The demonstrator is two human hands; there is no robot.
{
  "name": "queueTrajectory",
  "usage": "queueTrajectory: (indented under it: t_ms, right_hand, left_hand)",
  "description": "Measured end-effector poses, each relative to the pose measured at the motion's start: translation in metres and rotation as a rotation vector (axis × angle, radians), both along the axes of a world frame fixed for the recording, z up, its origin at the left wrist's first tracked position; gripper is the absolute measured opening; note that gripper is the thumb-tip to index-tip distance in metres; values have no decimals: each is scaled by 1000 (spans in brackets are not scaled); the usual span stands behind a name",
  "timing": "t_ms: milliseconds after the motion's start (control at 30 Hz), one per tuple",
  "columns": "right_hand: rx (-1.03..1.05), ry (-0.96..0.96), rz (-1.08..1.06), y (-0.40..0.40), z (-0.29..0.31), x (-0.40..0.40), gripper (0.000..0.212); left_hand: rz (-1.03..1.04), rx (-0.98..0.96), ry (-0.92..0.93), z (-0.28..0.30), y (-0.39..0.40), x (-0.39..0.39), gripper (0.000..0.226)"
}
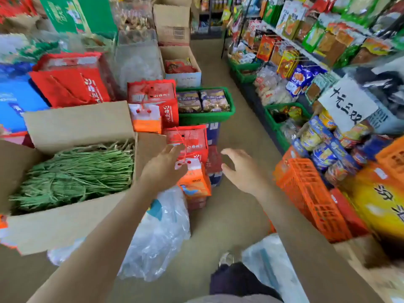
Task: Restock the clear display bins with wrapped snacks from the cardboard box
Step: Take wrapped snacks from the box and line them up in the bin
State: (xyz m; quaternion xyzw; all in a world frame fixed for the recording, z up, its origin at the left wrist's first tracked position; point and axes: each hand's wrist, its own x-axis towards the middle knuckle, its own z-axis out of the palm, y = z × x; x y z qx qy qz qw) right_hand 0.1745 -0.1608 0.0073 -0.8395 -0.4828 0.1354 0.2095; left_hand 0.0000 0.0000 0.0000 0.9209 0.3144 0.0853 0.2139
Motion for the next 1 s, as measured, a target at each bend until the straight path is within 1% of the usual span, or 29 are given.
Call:
queueTrajectory:
  t_ms: [67,100,167,267,333,433,567,667,800,933,1000]
  right_hand:
    - [63,38,-59,-3,-14,29,38]
    - [67,40,-88,-5,-24,48,39]
    - [43,33,-141,-7,-37,89,39]
    - [51,62,-218,-4,-48,166,40]
    - [80,134,-293,-1,-61,222,39]
    - [111,216,-359,2,-70,300,39]
    - [99,251,-403,16,-64,392,35]
    - [56,227,-383,35,-62,453,36]
    - [-26,198,-340,69,-64,537,41]
    - [-48,154,-367,111,-75,635,38]
    - [-102,137,-359,145,-80,691,36]
  left_hand:
    - [-15,-67,-4,-12,3,41,53]
    - [-51,-78,2,-18,5,64,52]
    - [-126,-97,22,-25,9,116,52]
    - [-150,-140,8,-26,19,201,55]
    - [-146,-177,-10,-23,26,259,57]
    - [-211,-212,21,-20,41,345,40]
    - [-236,-217,46,-22,66,443,35]
    - [-229,-189,95,-26,87,500,38]
    - [-255,-168,208,-41,122,579,42]
    - [-249,-225,162,-71,176,675,62]
    - [-233,-254,137,-83,216,726,64]
